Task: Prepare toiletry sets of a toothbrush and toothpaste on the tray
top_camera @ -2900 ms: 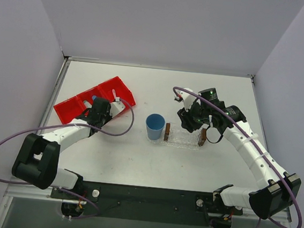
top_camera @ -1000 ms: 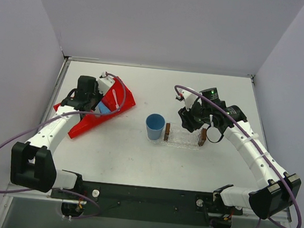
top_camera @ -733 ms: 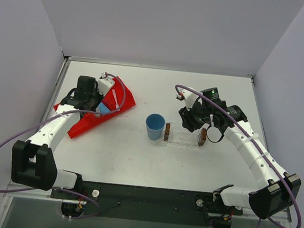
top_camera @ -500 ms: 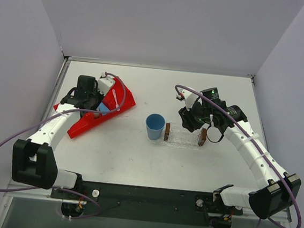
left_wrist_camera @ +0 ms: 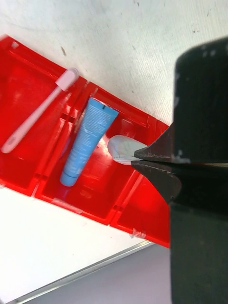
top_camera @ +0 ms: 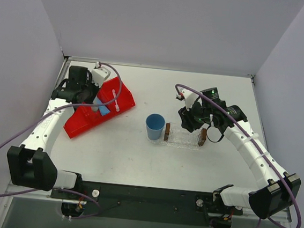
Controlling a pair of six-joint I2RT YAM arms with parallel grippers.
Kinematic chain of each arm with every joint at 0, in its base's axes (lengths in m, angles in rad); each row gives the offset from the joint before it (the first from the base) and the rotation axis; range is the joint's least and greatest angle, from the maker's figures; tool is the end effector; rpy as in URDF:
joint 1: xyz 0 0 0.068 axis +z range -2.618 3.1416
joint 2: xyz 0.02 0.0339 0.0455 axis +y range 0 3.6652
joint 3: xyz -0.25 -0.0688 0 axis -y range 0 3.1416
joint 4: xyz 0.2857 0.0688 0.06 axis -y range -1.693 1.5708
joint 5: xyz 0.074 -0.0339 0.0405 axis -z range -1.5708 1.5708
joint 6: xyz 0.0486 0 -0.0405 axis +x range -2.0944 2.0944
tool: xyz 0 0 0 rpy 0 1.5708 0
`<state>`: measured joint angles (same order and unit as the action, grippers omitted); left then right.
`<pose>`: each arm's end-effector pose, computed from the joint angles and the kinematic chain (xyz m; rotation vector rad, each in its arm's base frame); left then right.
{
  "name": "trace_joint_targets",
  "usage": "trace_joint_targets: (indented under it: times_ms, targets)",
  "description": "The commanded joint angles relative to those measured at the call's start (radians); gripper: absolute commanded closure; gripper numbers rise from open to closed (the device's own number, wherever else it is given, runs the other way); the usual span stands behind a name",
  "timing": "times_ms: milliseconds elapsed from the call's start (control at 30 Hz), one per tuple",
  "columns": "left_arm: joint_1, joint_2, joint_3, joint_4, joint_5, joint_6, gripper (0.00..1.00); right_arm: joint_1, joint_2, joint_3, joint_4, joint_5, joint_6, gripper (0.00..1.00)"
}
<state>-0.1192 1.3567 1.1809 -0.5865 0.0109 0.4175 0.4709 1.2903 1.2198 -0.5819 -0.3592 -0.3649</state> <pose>0.3448 -0.0418 0.2822 0.6249 2.2519 0.1360 0.2908 0.1672 0.3209 -1.0751 1.9337 0.4572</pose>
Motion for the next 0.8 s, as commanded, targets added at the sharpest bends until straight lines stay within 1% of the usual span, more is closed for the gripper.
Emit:
trace_joint_targets:
  times_ms: [0,33,100,133,167,200,233,300,333,367,433,467,500,600,633,667,700,733,767]
  targets:
    - [0.009,-0.093,0.14,-0.033,0.15,-0.049,1.0,-0.005,-0.016,0.047,0.008,-0.069,0.027,0.61]
    - [0.009,-0.1,0.179,-0.042,0.203,-0.069,1.0,-0.006,-0.017,0.056,0.004,-0.081,0.03,0.6]
    - [0.009,-0.114,0.223,-0.065,0.26,-0.089,1.0,-0.005,-0.022,0.092,-0.004,-0.11,0.034,0.59]
    - [0.009,-0.116,0.241,-0.073,0.315,-0.114,1.0,-0.005,-0.025,0.105,-0.012,-0.119,0.034,0.55]
    - [0.009,-0.12,0.281,-0.09,0.345,-0.126,1.0,-0.005,-0.026,0.136,-0.016,-0.144,0.034,0.5]
    - [0.007,-0.122,0.299,-0.096,0.372,-0.138,1.0,-0.005,-0.028,0.148,-0.018,-0.159,0.032,0.47]
    - [0.007,-0.123,0.315,-0.104,0.435,-0.167,1.0,-0.005,-0.029,0.165,-0.019,-0.173,0.035,0.44]
    - [0.006,-0.125,0.365,-0.122,0.507,-0.192,1.0,-0.005,-0.031,0.207,-0.019,-0.239,0.034,0.4]
    - [0.0,-0.125,0.382,-0.128,0.541,-0.212,1.0,-0.005,-0.026,0.222,-0.019,-0.268,0.037,0.37]
    - [-0.007,-0.129,0.407,-0.139,0.613,-0.224,1.0,-0.005,-0.017,0.236,-0.019,-0.293,0.038,0.36]
    - [-0.028,-0.139,0.425,-0.139,0.668,-0.265,1.0,-0.005,-0.003,0.28,-0.019,-0.374,0.044,0.33]
    - [-0.036,-0.14,0.431,-0.136,0.723,-0.279,1.0,-0.005,0.013,0.297,-0.019,-0.397,0.049,0.31]
    - [-0.045,-0.145,0.444,-0.133,0.745,-0.295,1.0,-0.003,0.023,0.326,-0.019,-0.446,0.055,0.3]
    - [-0.091,-0.162,0.454,-0.104,0.823,-0.351,1.0,0.0,0.063,0.369,-0.022,-0.517,0.072,0.25]
    - [-0.099,-0.174,0.453,-0.092,0.84,-0.388,1.0,0.003,0.072,0.391,-0.021,-0.558,0.075,0.22]
    - [-0.114,-0.179,0.451,-0.058,0.859,-0.408,1.0,0.006,0.087,0.399,-0.021,-0.572,0.08,0.2]
    - [-0.119,-0.183,0.448,-0.038,0.907,-0.422,1.0,0.018,0.093,0.405,-0.022,-0.584,0.08,0.18]
    - [-0.12,-0.188,0.448,-0.018,0.931,-0.484,1.0,0.024,0.098,0.411,-0.021,-0.599,0.078,0.17]
    - [-0.125,-0.189,0.445,0.023,0.955,-0.508,1.0,0.032,0.101,0.414,-0.021,-0.604,0.069,0.17]
